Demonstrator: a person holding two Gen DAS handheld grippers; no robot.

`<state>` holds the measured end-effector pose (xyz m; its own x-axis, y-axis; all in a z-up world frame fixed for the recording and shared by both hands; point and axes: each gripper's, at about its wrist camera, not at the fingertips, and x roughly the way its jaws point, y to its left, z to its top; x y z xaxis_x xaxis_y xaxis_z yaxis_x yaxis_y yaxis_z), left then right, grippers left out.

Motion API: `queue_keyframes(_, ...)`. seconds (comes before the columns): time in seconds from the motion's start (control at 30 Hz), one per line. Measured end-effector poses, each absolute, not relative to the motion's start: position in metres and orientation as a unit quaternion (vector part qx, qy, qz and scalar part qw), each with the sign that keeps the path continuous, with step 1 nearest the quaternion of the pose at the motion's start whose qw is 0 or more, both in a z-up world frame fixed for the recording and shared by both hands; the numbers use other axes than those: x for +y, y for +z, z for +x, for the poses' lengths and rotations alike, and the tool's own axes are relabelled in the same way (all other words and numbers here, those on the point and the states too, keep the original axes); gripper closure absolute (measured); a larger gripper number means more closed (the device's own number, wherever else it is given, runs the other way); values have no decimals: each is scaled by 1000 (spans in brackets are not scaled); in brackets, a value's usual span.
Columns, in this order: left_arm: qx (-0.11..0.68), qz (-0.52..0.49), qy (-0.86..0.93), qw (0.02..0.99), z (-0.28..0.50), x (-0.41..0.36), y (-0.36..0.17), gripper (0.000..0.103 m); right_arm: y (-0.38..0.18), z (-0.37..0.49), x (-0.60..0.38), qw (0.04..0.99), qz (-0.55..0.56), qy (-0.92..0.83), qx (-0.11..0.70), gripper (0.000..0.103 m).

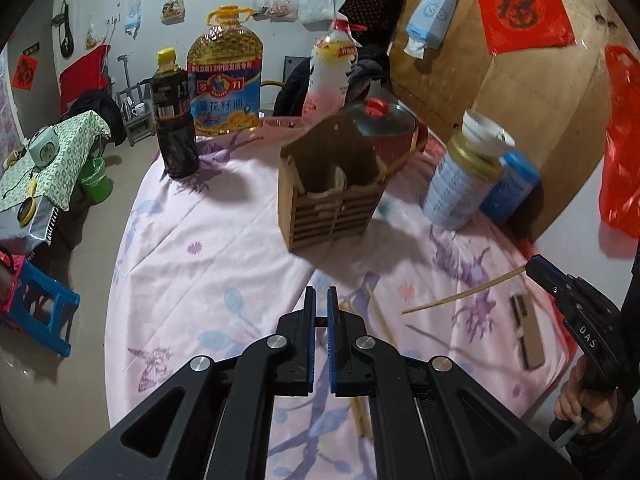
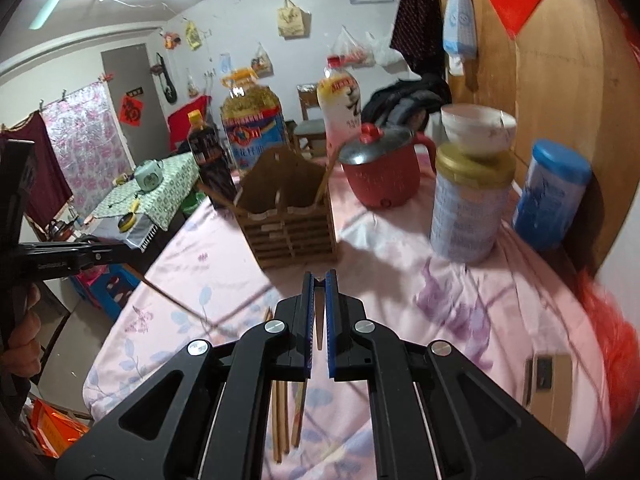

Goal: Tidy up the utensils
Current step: 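Carry both chopsticks to the holder and open both tools above it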

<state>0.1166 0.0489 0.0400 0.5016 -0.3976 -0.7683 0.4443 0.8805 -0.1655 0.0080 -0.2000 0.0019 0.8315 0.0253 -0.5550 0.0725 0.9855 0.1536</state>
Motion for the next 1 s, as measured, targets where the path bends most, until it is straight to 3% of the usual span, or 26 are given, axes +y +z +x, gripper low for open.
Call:
queue_keyframes(0.6,314,32,-217,924,193,-14,168,97,100,81,-244,976,90,46,192,97)
queue_keyframes(0.83,296,22,-184,937,235,-27,164,97,95,123,-243,974,84,57,203,97)
queue_keyframes(1.0,311,8,-164,936,263,-28,130,97,76,152,-238,968,83,68,228,97)
